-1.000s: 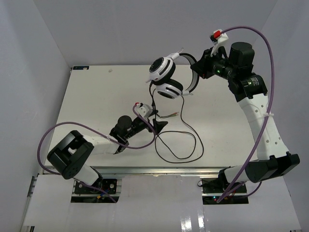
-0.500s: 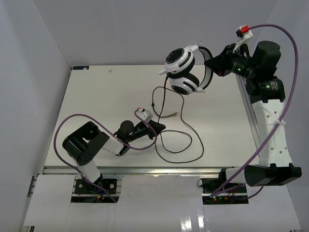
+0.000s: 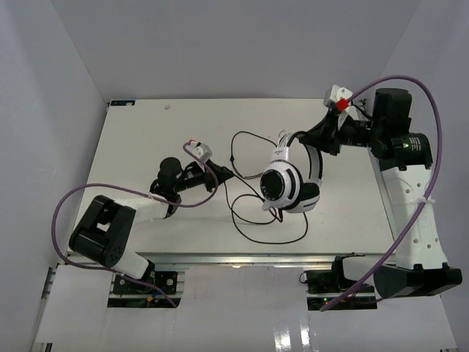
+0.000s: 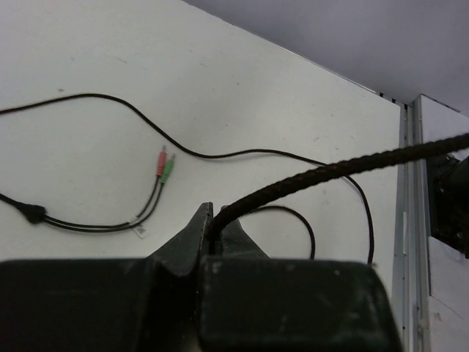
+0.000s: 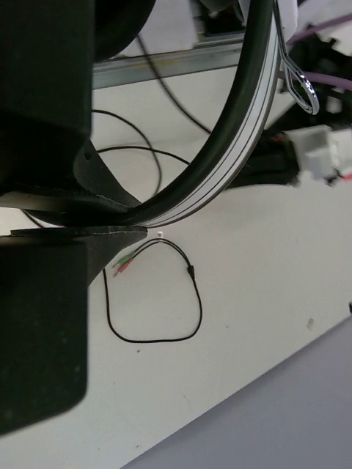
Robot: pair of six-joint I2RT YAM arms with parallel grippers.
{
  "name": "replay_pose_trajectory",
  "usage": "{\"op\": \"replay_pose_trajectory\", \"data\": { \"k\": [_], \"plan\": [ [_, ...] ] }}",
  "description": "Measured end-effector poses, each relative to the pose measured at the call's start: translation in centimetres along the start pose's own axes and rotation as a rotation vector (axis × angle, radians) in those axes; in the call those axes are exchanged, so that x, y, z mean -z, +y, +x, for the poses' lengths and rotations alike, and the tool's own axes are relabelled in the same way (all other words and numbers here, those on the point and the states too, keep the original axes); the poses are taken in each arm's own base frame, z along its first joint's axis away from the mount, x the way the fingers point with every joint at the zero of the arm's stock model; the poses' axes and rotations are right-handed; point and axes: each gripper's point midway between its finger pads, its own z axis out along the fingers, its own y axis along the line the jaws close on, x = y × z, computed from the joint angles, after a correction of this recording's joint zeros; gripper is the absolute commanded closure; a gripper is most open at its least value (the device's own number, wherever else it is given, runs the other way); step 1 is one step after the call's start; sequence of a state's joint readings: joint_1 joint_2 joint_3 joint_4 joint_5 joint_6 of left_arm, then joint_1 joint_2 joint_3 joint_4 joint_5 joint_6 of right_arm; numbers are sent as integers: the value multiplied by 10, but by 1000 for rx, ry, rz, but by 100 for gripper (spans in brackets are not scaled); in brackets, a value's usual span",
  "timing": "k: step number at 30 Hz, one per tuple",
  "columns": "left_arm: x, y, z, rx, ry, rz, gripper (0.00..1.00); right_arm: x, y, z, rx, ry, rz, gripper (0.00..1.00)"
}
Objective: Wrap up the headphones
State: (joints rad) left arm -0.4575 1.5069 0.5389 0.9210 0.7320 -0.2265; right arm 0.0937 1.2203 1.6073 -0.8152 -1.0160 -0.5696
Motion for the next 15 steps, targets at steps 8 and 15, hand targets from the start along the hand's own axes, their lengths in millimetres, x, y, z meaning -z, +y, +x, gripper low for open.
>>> {"op": "replay_pose_trajectory", "data": {
  "k": [8,15],
  "plan": [
    [-7,35,-93,35,100,20,100,-30,45,149,159,387,48,92],
    [-7,-18,-94,282,232,195,100,-10,-38,186,159,567,561,92]
  ]
}}
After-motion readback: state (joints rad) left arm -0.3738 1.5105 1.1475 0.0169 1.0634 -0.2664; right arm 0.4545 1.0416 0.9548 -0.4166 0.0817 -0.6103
